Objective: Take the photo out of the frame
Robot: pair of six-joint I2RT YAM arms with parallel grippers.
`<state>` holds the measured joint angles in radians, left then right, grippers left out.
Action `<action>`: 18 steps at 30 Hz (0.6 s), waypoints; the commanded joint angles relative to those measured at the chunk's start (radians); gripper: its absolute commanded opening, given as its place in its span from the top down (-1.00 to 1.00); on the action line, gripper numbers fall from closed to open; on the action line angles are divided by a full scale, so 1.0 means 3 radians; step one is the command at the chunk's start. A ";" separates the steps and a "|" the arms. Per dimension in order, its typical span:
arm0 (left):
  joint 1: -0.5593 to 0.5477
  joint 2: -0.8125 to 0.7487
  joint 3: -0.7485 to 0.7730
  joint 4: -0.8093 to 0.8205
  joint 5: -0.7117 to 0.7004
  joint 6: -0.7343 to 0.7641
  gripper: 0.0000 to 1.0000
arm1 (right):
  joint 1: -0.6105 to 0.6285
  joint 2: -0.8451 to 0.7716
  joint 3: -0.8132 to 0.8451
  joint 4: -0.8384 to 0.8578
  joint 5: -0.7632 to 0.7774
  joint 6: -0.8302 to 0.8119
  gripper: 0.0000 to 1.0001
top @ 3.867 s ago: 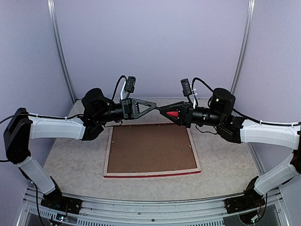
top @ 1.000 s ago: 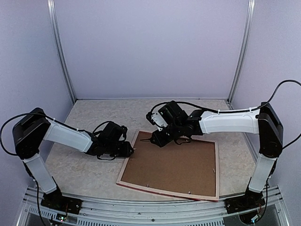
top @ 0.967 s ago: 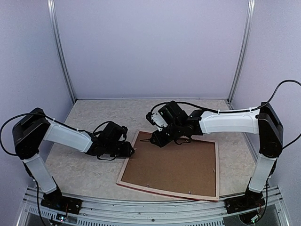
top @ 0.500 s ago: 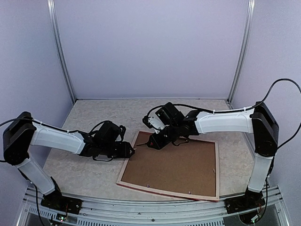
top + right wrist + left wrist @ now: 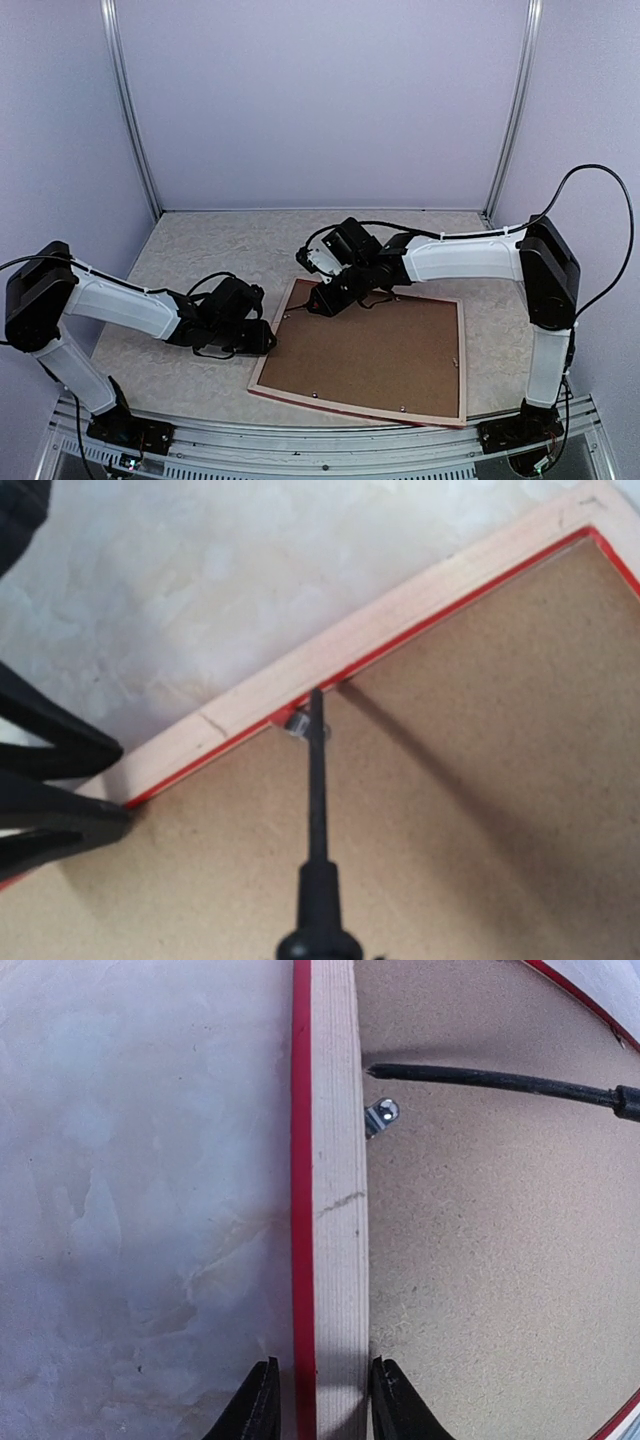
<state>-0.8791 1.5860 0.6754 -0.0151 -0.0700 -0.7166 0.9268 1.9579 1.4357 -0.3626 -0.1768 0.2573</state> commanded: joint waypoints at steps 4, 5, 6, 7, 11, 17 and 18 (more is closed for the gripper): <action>-0.0045 0.0060 -0.0026 0.0025 -0.0097 -0.0020 0.49 | 0.0030 0.0111 0.0118 -0.0111 -0.0032 -0.0043 1.00; -0.0043 0.0065 -0.0027 0.0025 -0.0108 -0.0020 0.51 | 0.0030 0.0111 0.0114 -0.0123 -0.0039 -0.0044 1.00; -0.0045 0.0071 -0.0027 0.0071 -0.0116 -0.0020 0.52 | 0.0028 0.0113 0.0109 -0.0133 -0.0052 -0.0045 1.00; -0.0046 0.0076 -0.0027 0.0110 -0.0119 -0.0022 0.54 | 0.0033 0.0111 0.0107 -0.0147 -0.0059 -0.0045 1.00; -0.0050 0.0102 -0.0027 0.0132 -0.0122 -0.0030 0.61 | 0.0040 0.0116 0.0105 -0.0199 -0.0067 -0.0052 1.00; -0.0048 0.0128 -0.0027 0.0141 -0.0135 -0.0040 0.64 | 0.0062 0.0135 0.0103 -0.0233 -0.0113 -0.0066 1.00; -0.0053 0.0128 -0.0027 0.0149 -0.0132 -0.0039 0.65 | 0.0069 0.0144 0.0103 -0.0231 -0.0113 -0.0069 1.00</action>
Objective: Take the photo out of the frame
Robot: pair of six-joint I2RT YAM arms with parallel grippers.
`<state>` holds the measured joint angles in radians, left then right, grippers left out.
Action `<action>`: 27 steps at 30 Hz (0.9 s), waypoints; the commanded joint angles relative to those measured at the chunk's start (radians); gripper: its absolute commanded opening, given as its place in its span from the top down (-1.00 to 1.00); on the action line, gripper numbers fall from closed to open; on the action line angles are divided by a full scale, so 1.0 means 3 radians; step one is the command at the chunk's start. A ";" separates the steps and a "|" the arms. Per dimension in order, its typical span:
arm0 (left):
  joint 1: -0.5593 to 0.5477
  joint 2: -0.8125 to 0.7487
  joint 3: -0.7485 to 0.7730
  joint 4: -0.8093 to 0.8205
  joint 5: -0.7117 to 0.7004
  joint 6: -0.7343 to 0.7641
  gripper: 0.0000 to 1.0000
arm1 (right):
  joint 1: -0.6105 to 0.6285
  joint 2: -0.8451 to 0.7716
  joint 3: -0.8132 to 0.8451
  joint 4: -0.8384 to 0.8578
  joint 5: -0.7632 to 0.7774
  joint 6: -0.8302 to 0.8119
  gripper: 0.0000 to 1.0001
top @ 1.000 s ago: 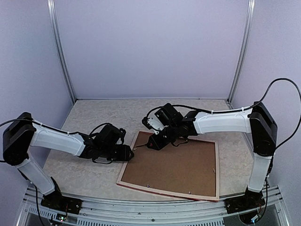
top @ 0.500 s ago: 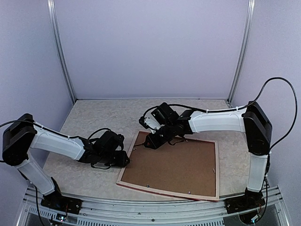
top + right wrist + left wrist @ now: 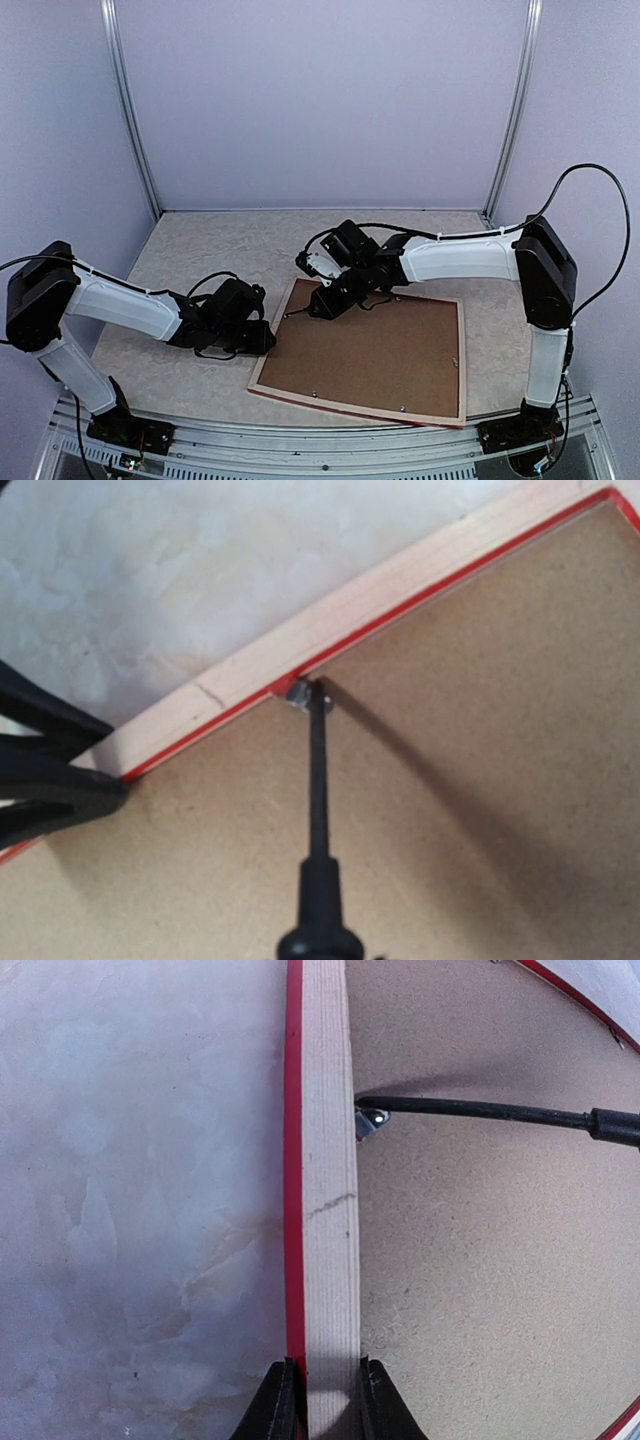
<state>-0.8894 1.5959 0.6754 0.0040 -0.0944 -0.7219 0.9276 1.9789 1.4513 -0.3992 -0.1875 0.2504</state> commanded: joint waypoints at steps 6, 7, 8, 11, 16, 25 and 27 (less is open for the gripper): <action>-0.0054 0.0129 -0.0003 0.0113 -0.0033 -0.0012 0.67 | 0.0071 0.0160 0.0175 -0.0130 0.0015 -0.0042 1.00; -0.0061 0.0138 0.0002 0.0114 -0.0033 -0.0012 0.67 | 0.0073 0.0178 0.0214 -0.0142 0.0053 -0.0040 1.00; -0.0065 0.0145 0.0008 0.0116 -0.0032 -0.0012 0.68 | 0.0070 0.0195 0.0251 -0.0164 0.0077 -0.0045 1.00; -0.0076 0.0156 0.0009 0.0120 -0.0042 -0.0012 0.70 | 0.0076 0.0260 0.0353 -0.0256 0.0079 -0.0096 1.00; -0.0078 0.0184 0.0026 0.0122 -0.0082 -0.0017 0.75 | 0.0083 0.0276 0.0395 -0.0459 -0.0060 -0.0257 1.00; -0.0078 0.0248 0.0098 0.0061 -0.0202 -0.0062 0.81 | 0.0196 0.0163 0.0402 -0.0981 -0.0643 -0.0699 1.00; -0.0071 0.0250 0.0110 0.0041 -0.0234 -0.0073 0.81 | 0.0209 0.0069 0.0349 -0.1096 -0.0804 -0.0792 1.00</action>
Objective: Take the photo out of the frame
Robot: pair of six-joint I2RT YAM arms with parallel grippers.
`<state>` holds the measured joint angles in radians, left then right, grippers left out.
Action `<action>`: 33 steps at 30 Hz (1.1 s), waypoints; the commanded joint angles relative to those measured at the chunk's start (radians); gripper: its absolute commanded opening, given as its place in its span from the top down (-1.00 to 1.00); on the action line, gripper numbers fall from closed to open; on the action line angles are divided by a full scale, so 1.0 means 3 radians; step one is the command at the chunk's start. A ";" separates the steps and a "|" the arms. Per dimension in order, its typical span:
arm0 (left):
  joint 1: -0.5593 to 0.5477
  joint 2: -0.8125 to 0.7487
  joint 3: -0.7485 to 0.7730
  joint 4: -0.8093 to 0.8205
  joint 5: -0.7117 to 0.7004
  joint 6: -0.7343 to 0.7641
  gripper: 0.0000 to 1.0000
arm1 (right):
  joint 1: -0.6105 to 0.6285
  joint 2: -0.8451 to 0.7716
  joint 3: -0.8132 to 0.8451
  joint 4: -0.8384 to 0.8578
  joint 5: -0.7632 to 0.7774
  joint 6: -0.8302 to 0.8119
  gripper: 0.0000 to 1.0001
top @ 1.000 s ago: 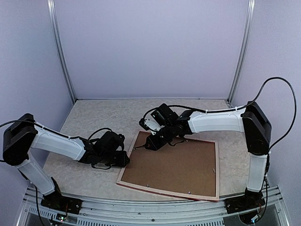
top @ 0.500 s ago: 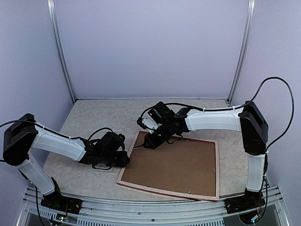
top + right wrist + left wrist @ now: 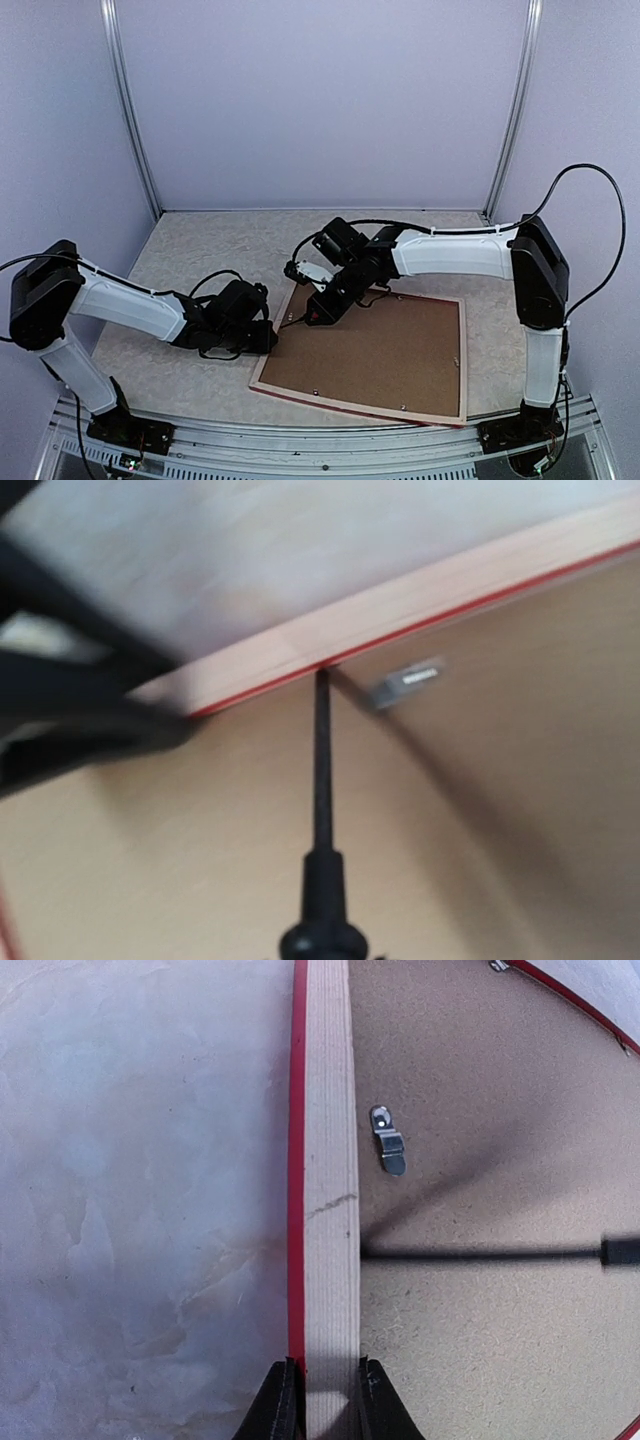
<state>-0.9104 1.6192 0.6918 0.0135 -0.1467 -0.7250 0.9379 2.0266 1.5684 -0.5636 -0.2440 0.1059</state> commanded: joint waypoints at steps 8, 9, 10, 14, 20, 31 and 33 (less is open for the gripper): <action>-0.0003 0.0135 0.0084 -0.0020 -0.0114 -0.0048 0.82 | 0.0092 -0.0810 -0.0281 -0.0764 0.0121 -0.0257 1.00; -0.0003 0.0131 0.0089 -0.0025 -0.0115 -0.0045 0.82 | 0.0073 -0.0871 -0.0309 -0.0758 0.0188 -0.0232 1.00; -0.0003 0.0128 0.0092 -0.0025 -0.0117 -0.0043 0.82 | 0.0049 -0.0924 -0.0340 -0.0731 0.0258 -0.0211 1.00; -0.0001 0.0101 0.0082 -0.0020 -0.0141 -0.0053 0.82 | -0.0022 -0.1087 -0.0486 -0.0545 0.0469 -0.0100 1.00; -0.0003 0.0008 0.0077 -0.0014 -0.0222 -0.0032 0.67 | -0.0055 -0.1339 -0.0707 -0.0311 0.0933 0.0051 1.00; 0.0035 -0.0350 0.0256 -0.0149 -0.0530 0.0363 0.11 | -0.0098 -0.1864 -0.1132 0.0064 0.1639 0.0299 1.00; 0.0111 -0.0365 0.0371 -0.0169 -0.0492 0.0494 0.08 | -0.0114 -0.1947 -0.1227 0.0149 0.1713 0.0327 1.00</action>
<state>-0.9058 1.5448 0.7307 -0.0116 -0.2565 -0.6643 0.9165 1.5085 1.2438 -0.6014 0.1806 0.1642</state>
